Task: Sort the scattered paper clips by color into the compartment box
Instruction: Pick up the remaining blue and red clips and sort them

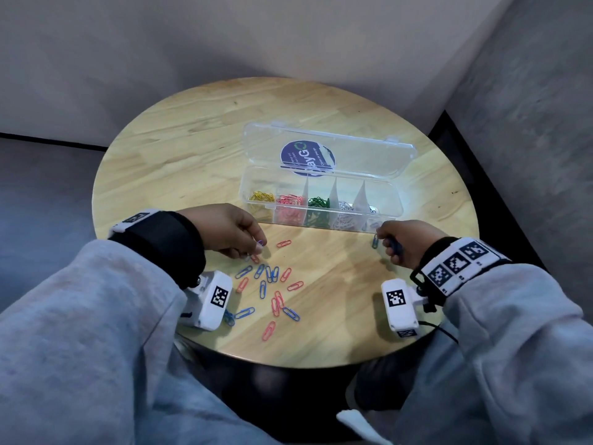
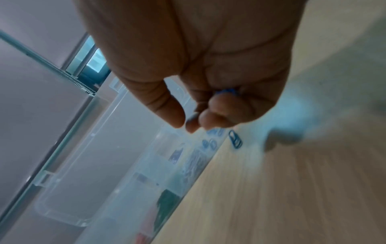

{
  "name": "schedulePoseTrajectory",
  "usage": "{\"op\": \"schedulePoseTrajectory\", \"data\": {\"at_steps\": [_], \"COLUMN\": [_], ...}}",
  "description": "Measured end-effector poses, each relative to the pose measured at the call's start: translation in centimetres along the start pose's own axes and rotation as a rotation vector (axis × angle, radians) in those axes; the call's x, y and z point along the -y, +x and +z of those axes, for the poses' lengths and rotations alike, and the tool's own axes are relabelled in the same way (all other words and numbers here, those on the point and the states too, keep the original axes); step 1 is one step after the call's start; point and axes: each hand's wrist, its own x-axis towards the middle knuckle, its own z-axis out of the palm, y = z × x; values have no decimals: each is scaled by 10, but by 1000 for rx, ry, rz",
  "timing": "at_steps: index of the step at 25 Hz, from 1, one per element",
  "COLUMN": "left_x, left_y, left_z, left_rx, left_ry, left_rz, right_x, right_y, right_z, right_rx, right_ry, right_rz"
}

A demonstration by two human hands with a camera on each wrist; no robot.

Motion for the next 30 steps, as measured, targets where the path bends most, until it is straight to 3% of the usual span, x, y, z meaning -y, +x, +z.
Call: {"op": "schedulePoseTrajectory", "data": {"at_steps": [4, 11, 13, 16, 22, 26, 30], "left_x": [-3, -5, -5, 2, 4, 5, 8], "left_y": [-5, -7, -4, 3, 5, 7, 10], "left_z": [-5, -15, -13, -10, 0, 14, 17], "left_rx": [-55, -126, -156, -187, -154, -173, -136], "left_ry": [-295, -630, -539, -171, 433, 561, 586], "left_rz": [-35, -52, -88, -161, -230, -246, -247], "right_x": [-2, -1, -1, -2, 1, 14, 21], "right_y": [9, 4, 4, 1, -13, -26, -38], "right_z": [-2, 13, 12, 8, 23, 40, 54], "right_rx": [-178, -317, -316, -231, 77, 270, 421], "right_ry": [-496, -561, -594, -532, -362, -215, -141], "right_rz": [7, 9, -3, 35, -35, -240, -272]}}
